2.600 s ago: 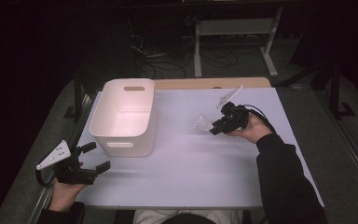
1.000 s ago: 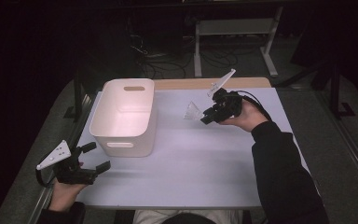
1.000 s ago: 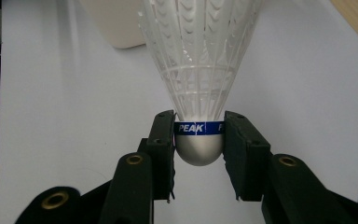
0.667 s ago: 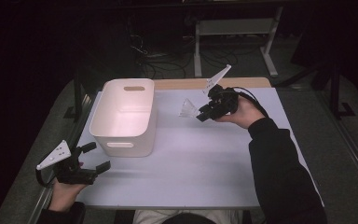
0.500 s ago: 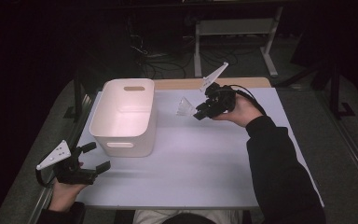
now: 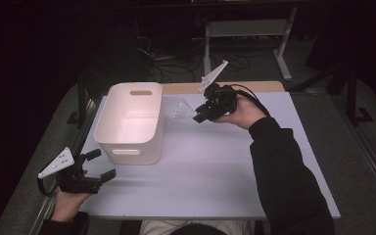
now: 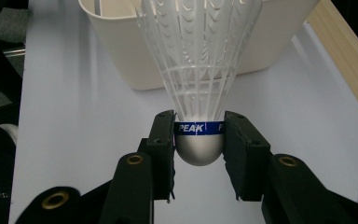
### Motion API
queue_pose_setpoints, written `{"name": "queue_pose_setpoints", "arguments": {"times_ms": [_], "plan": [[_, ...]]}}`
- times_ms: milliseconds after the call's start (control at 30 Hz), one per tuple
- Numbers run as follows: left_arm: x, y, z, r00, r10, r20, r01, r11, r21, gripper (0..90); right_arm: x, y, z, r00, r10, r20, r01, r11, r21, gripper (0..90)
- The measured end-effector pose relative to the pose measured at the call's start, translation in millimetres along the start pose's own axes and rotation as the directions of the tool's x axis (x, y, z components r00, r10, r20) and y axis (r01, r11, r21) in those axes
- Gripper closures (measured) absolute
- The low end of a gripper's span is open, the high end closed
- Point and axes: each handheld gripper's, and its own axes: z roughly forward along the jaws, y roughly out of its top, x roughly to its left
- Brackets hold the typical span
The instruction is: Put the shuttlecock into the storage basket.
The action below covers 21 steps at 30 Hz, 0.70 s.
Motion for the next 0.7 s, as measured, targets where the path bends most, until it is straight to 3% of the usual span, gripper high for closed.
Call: {"name": "queue_pose_setpoints", "arguments": {"times_ms": [700], "plan": [[0.1, 0.0, -0.2, 1.0, 0.002, 0.001, -0.002, 1.0, 0.0, 0.0, 3.0, 24.9, 4.5, 0.9996, -0.027, 0.002, 0.027, 1.0, -0.003, 63.6]]}}
